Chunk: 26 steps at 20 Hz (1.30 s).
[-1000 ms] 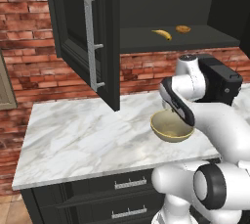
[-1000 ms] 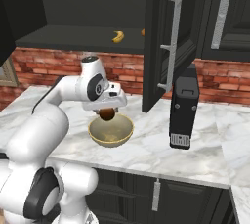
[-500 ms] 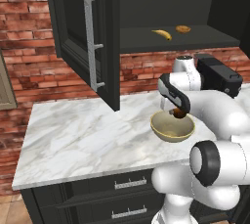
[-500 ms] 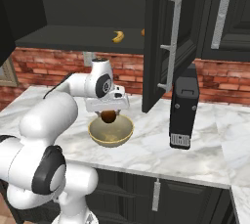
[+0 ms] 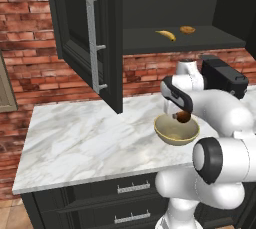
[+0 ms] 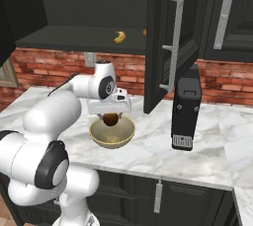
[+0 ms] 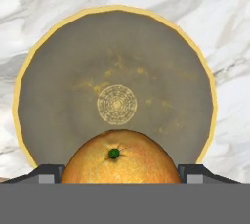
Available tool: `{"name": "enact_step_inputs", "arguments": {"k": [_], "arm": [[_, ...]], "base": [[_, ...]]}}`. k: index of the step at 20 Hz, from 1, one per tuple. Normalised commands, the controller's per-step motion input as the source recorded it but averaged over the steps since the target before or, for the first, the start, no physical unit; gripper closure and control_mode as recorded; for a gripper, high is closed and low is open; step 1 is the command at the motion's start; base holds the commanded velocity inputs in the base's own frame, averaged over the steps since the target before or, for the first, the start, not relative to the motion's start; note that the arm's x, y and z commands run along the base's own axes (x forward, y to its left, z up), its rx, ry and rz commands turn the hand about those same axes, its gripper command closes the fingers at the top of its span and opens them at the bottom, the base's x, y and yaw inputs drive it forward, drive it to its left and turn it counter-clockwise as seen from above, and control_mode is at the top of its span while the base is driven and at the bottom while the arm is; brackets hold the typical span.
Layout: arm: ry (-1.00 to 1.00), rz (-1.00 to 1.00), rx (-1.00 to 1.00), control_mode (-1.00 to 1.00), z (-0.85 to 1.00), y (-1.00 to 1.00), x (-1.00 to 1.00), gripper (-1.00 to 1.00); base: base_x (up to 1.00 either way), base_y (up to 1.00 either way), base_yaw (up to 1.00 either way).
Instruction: Open the cabinet. Pick the banana and orange from the cabinet and place them into the bowl. Then close the cabinet.
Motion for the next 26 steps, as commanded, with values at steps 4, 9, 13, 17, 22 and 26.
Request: {"name": "enact_step_inputs", "arguments": {"k": [4,9,13,17,22,26], "arm": [[0.00,0.00,0.00,-1.00,-0.22,0.00,0.07,1.00],[0.00,0.00,0.00,-1.00,-0.07,0.00,0.22,1.00],[0.00,0.00,0.00,-1.00,-0.08,0.00,0.29,1.00],[0.00,0.00,0.00,-1.00,-0.13,0.00,0.26,1.00],[-0.02,0.00,0.00,-1.00,-0.13,0.00,0.16,1.00],[-0.04,0.00,0.00,-1.00,-0.22,0.00,0.19,-1.00]], "base": [[0.00,0.00,0.00],[0.00,0.00,0.00],[0.00,0.00,0.00],[0.00,0.00,0.00],[0.00,0.00,0.00],[0.00,0.00,0.00]]}}
